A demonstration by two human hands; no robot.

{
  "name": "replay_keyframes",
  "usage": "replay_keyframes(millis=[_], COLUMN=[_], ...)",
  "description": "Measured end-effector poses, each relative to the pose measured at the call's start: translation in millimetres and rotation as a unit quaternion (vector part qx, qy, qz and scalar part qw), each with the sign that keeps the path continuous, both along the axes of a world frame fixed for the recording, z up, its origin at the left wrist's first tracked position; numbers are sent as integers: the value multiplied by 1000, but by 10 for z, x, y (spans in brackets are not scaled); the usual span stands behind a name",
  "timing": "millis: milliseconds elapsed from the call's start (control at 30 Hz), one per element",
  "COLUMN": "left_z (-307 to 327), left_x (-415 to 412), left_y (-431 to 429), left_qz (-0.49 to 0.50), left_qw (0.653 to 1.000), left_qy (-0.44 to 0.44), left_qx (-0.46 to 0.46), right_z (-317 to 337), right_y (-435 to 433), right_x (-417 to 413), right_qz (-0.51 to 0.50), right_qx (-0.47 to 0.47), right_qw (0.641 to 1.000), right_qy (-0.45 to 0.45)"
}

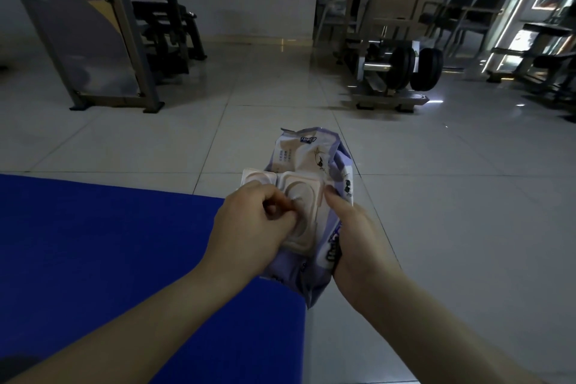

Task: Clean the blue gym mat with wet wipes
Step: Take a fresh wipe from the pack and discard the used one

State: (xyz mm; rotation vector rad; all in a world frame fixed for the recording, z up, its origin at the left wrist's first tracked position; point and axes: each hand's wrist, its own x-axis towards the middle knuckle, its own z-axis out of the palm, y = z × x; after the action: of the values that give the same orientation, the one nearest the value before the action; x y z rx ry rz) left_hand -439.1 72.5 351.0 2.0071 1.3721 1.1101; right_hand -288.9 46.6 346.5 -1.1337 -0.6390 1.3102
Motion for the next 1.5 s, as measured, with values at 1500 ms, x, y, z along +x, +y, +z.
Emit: replay_keyframes(millis=[1500], left_z=[-160], left_x=[111], left_y=[148], left_qz=[27], left_qw=[994], left_qy=[97], left_qx=[50], right_z=[-92], right_y=[-62], right_x=[-208], right_qz=[-21], right_qx=[64], right_qw=[996], right_qy=[63])
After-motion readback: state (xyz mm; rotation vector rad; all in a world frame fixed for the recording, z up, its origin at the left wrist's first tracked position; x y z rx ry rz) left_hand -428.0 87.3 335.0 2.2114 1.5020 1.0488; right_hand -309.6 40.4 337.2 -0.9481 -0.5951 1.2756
